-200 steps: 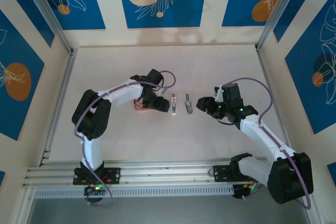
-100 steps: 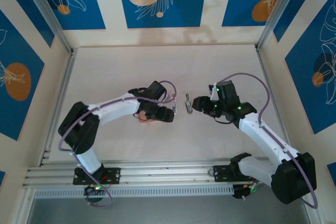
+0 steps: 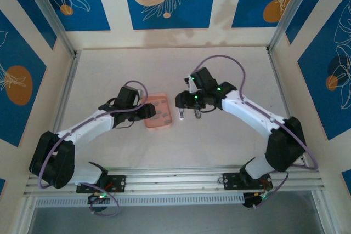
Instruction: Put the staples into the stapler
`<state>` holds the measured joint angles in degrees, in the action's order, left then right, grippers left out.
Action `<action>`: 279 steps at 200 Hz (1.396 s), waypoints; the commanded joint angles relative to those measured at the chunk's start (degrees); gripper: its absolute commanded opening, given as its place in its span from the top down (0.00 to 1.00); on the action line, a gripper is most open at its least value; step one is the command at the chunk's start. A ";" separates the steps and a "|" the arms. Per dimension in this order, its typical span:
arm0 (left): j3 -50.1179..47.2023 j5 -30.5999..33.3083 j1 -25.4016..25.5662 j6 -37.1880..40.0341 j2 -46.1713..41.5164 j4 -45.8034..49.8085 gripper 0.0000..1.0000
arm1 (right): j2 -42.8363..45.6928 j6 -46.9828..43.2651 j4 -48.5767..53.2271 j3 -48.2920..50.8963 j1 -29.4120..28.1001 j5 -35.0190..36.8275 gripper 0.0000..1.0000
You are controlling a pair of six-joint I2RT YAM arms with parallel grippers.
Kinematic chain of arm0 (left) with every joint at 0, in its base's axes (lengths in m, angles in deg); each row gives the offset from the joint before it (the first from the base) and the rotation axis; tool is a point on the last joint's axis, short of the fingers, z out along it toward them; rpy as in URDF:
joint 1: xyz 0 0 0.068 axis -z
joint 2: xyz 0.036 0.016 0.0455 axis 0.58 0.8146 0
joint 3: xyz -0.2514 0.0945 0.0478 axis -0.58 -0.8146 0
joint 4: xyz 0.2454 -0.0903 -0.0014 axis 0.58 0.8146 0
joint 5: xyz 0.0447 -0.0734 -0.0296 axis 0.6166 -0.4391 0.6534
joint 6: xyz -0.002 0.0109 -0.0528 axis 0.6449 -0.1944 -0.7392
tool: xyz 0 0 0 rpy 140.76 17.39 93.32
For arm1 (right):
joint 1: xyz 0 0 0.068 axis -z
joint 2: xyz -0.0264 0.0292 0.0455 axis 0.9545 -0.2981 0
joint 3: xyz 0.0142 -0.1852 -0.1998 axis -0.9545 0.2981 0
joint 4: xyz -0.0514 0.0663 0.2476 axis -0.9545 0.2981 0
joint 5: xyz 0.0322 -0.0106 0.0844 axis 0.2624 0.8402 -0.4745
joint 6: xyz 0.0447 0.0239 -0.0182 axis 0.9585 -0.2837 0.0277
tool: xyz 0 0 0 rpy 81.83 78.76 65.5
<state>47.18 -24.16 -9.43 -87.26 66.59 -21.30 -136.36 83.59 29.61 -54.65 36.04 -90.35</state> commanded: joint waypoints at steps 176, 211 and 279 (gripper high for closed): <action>-15.25 -13.11 -10.20 -12.00 4.59 -23.73 0.63 | -33.62 -88.49 10.44 -29.63 -5.00 -9.48 0.53; -14.54 -11.89 -10.33 -9.85 3.77 -20.26 0.64 | -38.37 -90.97 12.29 -32.72 -6.74 -6.02 0.53; -14.68 -11.48 -10.90 -8.66 4.33 -18.78 0.66 | -43.45 -93.47 14.31 -36.94 -7.11 -0.09 0.56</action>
<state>32.71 -36.14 -19.40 -97.10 71.07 -41.63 -178.18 -7.47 41.34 -88.55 28.80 -92.86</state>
